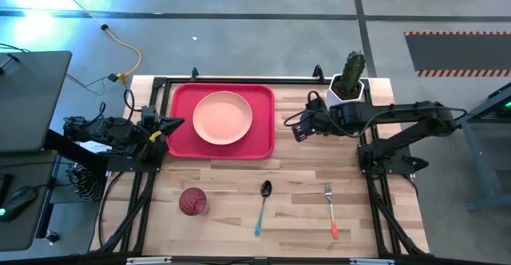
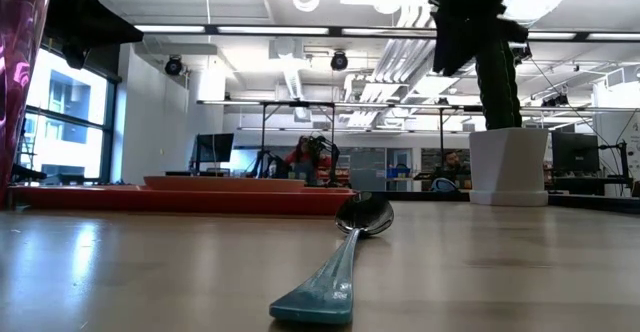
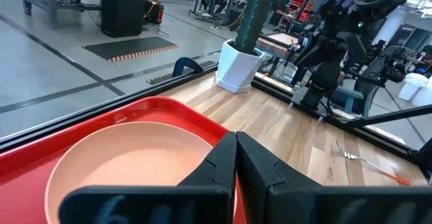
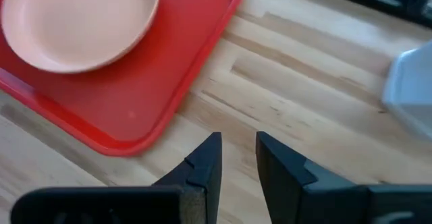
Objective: Pick and place plate/cup/fork/spoon on tray
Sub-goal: Move the red serving tray to the upper middle of the table
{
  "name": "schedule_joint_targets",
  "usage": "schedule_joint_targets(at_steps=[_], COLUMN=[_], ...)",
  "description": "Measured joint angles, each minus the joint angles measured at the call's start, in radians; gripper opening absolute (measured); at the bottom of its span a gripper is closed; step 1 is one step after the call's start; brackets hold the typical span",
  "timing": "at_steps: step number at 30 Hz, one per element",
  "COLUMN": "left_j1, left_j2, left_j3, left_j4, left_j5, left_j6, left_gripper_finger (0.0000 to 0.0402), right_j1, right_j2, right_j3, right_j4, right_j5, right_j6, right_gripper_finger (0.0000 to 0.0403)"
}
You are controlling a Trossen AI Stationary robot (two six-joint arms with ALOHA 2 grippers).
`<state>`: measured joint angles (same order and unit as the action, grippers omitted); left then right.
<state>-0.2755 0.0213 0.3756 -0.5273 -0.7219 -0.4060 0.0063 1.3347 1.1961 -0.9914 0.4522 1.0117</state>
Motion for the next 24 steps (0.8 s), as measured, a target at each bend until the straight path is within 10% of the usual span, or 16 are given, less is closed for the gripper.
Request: schedule_joint_targets(at_steps=[24], left_j1=[0.000], left_j2=[0.000], left_j3=[0.000], left_j4=[-0.006], left_j5=[0.005], left_j6=[0.000], left_gripper_finger=[0.0001], right_j1=[-0.093], right_j2=[0.208], right_j3=[-0.068], right_j4=[0.391], right_j5=[-0.096], right_j6=[0.117], right_gripper_finger=[0.0130])
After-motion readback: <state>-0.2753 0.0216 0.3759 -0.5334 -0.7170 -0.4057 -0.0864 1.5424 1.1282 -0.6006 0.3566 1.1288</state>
